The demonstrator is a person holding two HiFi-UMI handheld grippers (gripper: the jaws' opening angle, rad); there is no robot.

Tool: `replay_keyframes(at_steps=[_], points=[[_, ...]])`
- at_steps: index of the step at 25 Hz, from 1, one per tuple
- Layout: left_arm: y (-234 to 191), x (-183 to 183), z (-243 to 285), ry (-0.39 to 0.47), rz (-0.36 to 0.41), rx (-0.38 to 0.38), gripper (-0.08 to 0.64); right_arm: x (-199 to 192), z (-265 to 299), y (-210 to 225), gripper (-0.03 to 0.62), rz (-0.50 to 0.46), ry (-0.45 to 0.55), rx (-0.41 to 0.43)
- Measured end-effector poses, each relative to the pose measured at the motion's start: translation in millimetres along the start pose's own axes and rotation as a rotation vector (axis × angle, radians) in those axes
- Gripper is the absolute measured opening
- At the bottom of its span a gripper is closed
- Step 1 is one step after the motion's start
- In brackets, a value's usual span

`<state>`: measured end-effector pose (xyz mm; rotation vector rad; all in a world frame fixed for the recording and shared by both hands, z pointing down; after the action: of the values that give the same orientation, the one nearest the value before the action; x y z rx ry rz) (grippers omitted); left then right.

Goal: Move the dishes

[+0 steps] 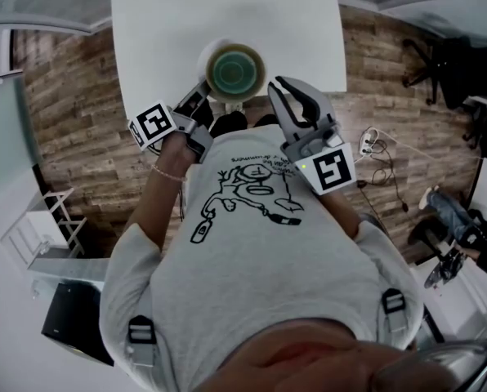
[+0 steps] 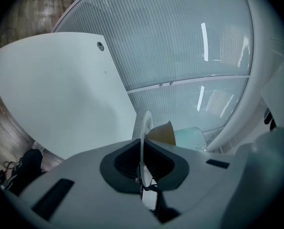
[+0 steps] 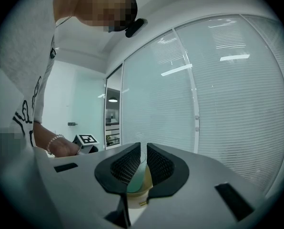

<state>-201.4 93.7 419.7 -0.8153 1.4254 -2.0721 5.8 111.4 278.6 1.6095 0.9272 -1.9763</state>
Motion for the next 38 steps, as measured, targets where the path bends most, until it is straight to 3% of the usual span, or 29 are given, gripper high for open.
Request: replay_keyframes(at_steps=[15,29,33,38], points=[[15.4,10.2,39.7,0.011,0.004,-0.002,0.011,-5.8,16.4,43.0,0.043,0.001,0.014,0.0],[12.5,-4.0,78.3,0.061,-0.005,0.014,0.011,-14.7,8.9,85.0,0.052,-0.006,0.043,0.073],[12.7,-6.6,95.3,0.058,-0.002,0.032,0.011,-21.3,10.9,99.6,0.088,0.006,0.051,0.088],[15.2,-7.6,107.1,0.053,-0.004,0.023,0.011,-28.5,20.3,102.6,0.194,0.008,0.045,0.135]])
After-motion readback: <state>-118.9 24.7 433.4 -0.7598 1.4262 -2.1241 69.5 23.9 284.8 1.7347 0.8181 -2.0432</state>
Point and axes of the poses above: the fingertips, and each gripper's own axes: z forward along the fingers, y to its right, x out of its top, the point moved 7 cm from there along -z, backward along the fingers, and after that the axes turned 15 degrees about -z, right-handed, at the moved point
